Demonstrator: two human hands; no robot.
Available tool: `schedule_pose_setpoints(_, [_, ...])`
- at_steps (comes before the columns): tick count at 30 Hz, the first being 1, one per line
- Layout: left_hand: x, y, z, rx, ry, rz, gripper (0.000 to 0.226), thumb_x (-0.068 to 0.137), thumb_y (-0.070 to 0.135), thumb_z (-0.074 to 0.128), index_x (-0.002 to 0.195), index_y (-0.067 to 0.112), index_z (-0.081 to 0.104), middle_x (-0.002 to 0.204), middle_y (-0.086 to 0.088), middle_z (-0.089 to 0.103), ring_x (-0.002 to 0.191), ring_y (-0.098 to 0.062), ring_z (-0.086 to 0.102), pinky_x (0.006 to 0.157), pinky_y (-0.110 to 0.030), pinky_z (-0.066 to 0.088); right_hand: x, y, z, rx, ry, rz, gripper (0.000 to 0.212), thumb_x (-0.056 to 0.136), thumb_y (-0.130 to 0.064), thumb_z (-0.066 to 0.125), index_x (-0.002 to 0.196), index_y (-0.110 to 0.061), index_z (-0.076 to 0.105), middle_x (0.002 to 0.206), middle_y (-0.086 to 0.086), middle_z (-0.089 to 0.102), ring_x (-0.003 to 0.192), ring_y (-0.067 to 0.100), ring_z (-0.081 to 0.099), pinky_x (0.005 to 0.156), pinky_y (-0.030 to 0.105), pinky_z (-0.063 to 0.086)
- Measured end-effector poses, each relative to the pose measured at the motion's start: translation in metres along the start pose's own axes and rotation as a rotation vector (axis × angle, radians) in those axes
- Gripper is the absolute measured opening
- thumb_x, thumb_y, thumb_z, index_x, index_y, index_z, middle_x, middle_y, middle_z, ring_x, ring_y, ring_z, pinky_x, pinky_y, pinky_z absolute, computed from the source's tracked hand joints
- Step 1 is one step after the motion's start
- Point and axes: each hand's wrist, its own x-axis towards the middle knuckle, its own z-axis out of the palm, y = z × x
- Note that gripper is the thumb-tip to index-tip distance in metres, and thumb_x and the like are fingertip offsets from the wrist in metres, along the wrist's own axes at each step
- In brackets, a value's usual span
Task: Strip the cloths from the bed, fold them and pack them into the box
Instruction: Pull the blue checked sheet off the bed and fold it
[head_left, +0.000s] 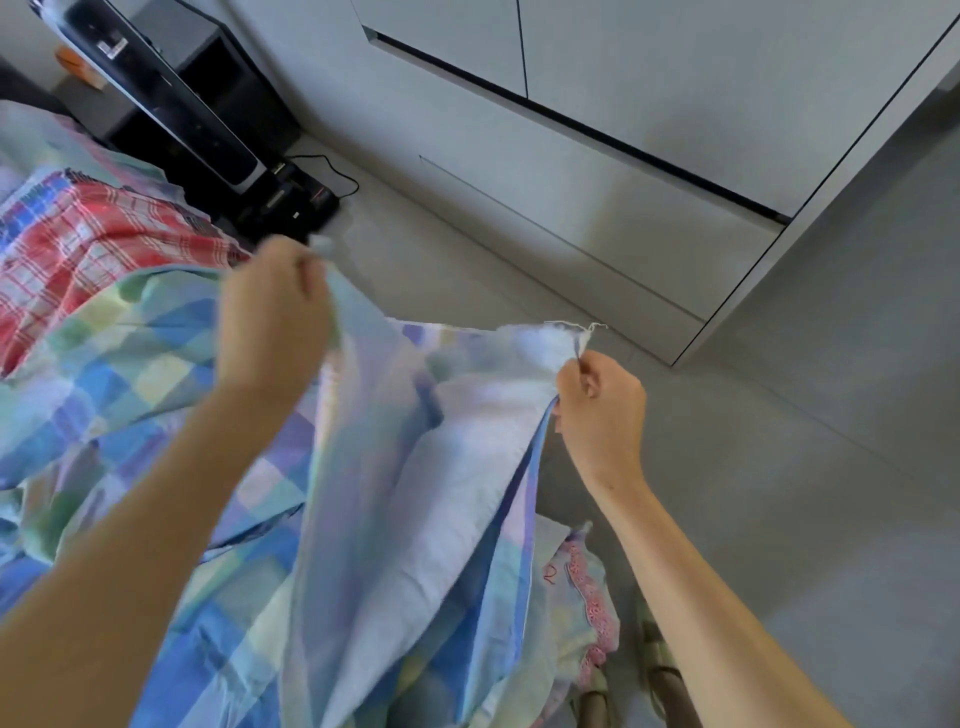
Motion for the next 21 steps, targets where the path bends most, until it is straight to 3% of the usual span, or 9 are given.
schedule_pose_setpoints(4, [-0.051,0.035,0.042,-0.189,-0.299,0.049,0.016,0.098,0.023,0.046,0.094,0.009,0.053,0.074,-0.014,0.064,0.075,-0.036,0.058,0.065,-0.037,0.034,-0.016,-0.016,0.016,0.066,-0.07,-0.04,0.042,0.088,-0.001,0.049,0.055,-0.016,0.026,0.048,-0.006,0.029,0.05,0.015,0.031,0.049,0.028,0.025])
schedule_pose_setpoints(7, [-0.072,0.047,0.056,-0.293,-0.365,0.065,0.013,0.094,0.019,0.052,0.085,0.011,0.049,0.067,-0.011,0.064,0.063,-0.029,0.055,0.061,-0.036,0.039,-0.022,-0.022,0.023,0.114,-0.101,-0.057,0.047,0.089,-0.003,0.053,0.054,-0.02,0.026,0.045,-0.009,0.027,0.05,0.009,0.022,0.046,0.019,0.02])
schedule_pose_setpoints(10, [-0.078,0.049,0.06,-0.366,-0.373,-0.014,0.01,0.091,0.017,0.057,0.082,0.013,0.055,0.069,0.0,0.065,0.064,-0.012,0.058,0.059,-0.014,0.042,-0.024,-0.022,0.024,0.094,-0.105,-0.081,0.048,0.091,-0.008,0.054,0.054,-0.02,0.027,0.047,-0.008,0.024,0.052,0.011,0.023,0.046,0.019,0.022])
schedule_pose_setpoints(12, [-0.078,0.049,0.062,-0.347,-0.355,-0.029,0.009,0.089,0.014,0.059,0.08,0.014,0.056,0.068,0.005,0.062,0.066,-0.012,0.058,0.059,-0.008,0.039,-0.025,-0.021,0.024,0.047,-0.1,-0.117,0.049,0.09,-0.004,0.053,0.054,-0.022,0.024,0.047,-0.007,0.022,0.051,0.011,0.025,0.047,0.018,0.023])
schedule_pose_setpoints(16, [-0.069,0.044,0.061,-0.244,-0.188,-0.119,0.002,0.083,0.01,0.058,0.085,0.01,0.057,0.07,-0.002,0.06,0.068,-0.021,0.051,0.057,-0.019,0.035,-0.02,-0.011,0.018,-0.013,-0.039,-0.075,0.046,0.086,0.002,0.048,0.057,-0.019,0.019,0.051,-0.007,0.017,0.053,0.012,0.018,0.047,0.022,0.018])
schedule_pose_setpoints(21, [-0.011,-0.014,0.027,-0.068,0.306,-0.357,0.015,0.087,0.012,0.047,0.094,0.006,0.058,0.082,-0.014,0.056,0.084,-0.031,0.056,0.073,-0.039,0.037,-0.006,0.0,0.0,-0.03,0.044,-0.057,0.034,0.087,0.001,0.046,0.058,-0.003,0.03,0.054,0.001,0.024,0.056,0.012,0.016,0.051,0.025,0.016])
